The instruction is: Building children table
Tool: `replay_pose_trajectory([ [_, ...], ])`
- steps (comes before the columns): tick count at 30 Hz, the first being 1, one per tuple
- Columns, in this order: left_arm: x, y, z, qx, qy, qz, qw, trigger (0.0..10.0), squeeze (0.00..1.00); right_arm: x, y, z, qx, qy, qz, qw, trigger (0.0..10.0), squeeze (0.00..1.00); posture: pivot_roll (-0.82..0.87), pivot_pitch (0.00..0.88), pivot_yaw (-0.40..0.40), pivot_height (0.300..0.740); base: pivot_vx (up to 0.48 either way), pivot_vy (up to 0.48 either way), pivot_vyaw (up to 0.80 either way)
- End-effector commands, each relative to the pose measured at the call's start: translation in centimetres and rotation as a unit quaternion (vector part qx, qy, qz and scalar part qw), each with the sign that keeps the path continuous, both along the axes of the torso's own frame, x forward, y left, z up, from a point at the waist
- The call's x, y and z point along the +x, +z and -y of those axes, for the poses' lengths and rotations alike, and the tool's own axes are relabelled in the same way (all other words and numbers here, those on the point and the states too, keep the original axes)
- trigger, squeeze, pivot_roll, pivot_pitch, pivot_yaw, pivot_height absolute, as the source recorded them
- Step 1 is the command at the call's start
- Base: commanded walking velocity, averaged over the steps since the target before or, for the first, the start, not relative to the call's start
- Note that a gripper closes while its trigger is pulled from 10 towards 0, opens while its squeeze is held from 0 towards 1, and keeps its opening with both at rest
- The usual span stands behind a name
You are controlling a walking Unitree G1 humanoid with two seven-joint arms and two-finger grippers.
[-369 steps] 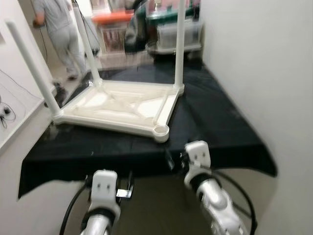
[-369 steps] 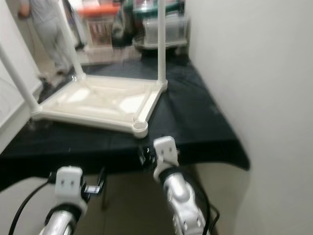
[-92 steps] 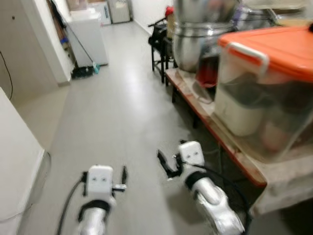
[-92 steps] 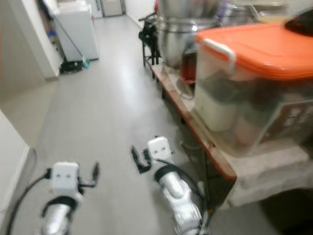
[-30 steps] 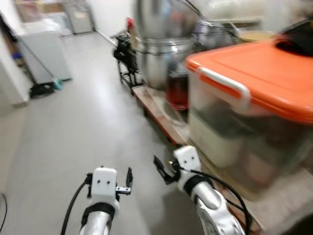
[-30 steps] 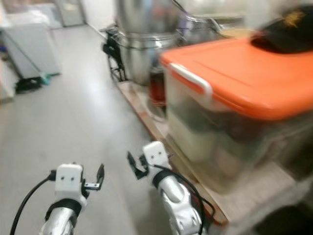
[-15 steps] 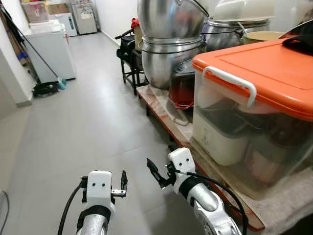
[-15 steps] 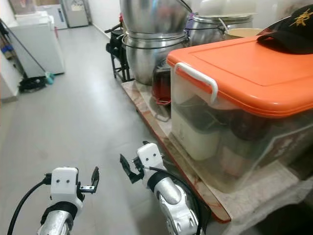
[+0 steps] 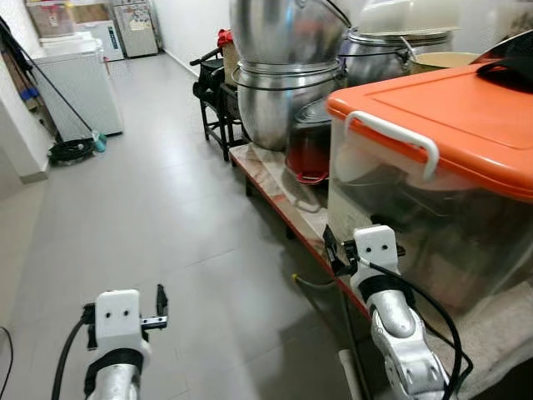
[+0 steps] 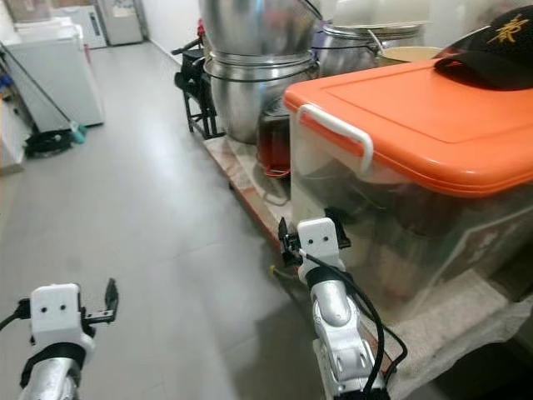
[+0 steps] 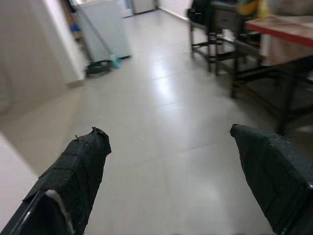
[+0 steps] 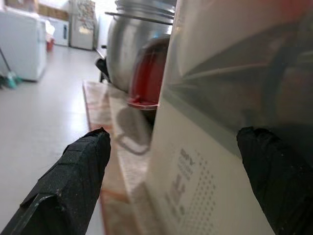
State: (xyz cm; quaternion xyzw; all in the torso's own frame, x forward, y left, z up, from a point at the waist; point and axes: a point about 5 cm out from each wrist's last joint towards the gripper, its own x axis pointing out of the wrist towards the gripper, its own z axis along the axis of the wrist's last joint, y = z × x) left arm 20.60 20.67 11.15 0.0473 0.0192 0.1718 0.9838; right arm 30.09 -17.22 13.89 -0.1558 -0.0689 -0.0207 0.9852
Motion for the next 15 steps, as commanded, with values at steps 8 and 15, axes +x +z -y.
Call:
replay_pose_trajectory([
  [8,0.0,-0.5,2.4,-0.015,-0.058,-0.002,0.998,10.0,0.0,-0.1,0.8,-0.2,0.095,0.143,-0.005,0.985,10.0,0.0,0.03,0.0,0.036,0.74,0.0,0.0,0.0],
  [15,-0.1,-0.7,2.6,-0.015,-0.074,-0.007,0.997,10.0,0.0,-1.9,-0.1,-1.0,0.11,0.223,-0.051,0.967,10.0,0.0,0.02,0.0,0.04,0.74,0.0,0.0,0.0],
])
